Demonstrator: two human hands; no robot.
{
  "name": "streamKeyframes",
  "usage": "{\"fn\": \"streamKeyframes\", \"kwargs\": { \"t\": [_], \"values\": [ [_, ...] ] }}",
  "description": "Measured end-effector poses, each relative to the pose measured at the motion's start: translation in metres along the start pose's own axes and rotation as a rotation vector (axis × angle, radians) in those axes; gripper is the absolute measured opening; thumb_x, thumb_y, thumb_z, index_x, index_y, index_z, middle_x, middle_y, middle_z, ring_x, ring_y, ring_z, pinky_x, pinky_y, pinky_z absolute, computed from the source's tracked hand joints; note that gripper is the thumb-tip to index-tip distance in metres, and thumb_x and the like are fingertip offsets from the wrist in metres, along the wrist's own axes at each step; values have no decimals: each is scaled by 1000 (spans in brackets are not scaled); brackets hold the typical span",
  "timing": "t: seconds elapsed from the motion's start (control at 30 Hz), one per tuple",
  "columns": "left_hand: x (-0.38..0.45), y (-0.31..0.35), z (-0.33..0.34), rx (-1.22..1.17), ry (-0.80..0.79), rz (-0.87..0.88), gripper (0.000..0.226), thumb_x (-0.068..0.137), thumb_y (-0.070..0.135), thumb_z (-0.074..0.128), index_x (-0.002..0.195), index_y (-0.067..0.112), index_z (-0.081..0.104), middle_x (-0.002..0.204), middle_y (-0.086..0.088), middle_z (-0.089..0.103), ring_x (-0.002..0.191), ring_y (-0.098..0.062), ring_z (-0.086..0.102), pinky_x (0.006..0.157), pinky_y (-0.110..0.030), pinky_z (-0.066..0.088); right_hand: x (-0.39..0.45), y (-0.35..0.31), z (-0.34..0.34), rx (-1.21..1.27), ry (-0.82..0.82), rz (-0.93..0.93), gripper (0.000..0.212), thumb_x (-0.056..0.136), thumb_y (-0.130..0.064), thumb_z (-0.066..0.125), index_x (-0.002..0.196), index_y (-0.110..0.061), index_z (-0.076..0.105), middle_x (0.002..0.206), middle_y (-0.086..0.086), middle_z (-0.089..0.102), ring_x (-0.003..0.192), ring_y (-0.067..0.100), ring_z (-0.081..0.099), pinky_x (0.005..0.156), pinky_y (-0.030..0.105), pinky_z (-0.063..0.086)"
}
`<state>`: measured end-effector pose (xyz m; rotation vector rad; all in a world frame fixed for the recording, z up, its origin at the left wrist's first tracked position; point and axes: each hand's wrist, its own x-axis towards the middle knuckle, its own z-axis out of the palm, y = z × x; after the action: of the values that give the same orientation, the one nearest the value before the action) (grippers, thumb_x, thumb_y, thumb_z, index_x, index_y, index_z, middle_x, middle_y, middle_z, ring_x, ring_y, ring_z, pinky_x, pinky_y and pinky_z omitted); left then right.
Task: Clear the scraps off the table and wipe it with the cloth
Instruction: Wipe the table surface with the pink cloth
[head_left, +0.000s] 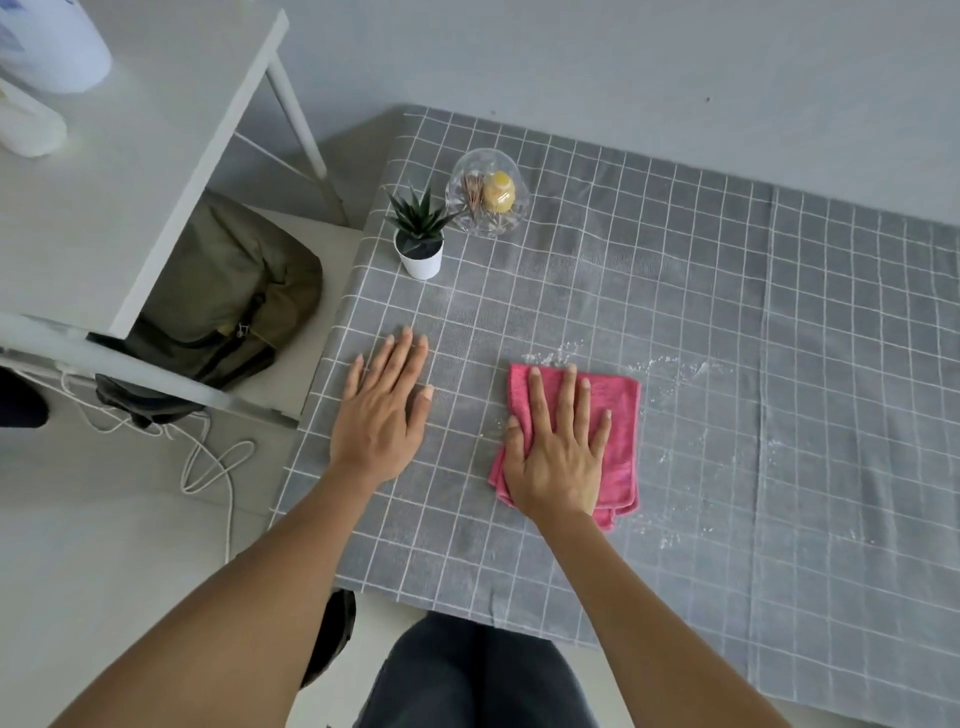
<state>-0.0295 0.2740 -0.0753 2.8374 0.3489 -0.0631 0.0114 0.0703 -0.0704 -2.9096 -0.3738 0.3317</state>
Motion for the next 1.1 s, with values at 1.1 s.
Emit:
{"fn": "streamKeyframes", "kwargs": {
  "t": [1.1],
  "values": [
    [-15, -42, -5, 3, 8, 63, 55, 99, 35, 5, 152, 21, 2, 159, 6, -3, 147, -11, -4, 120, -43, 6, 8, -52, 5, 77, 56, 335, 57, 99, -44, 10, 150, -32, -13, 159, 2, -18, 146, 20, -18, 115, 53, -13]
  ]
}}
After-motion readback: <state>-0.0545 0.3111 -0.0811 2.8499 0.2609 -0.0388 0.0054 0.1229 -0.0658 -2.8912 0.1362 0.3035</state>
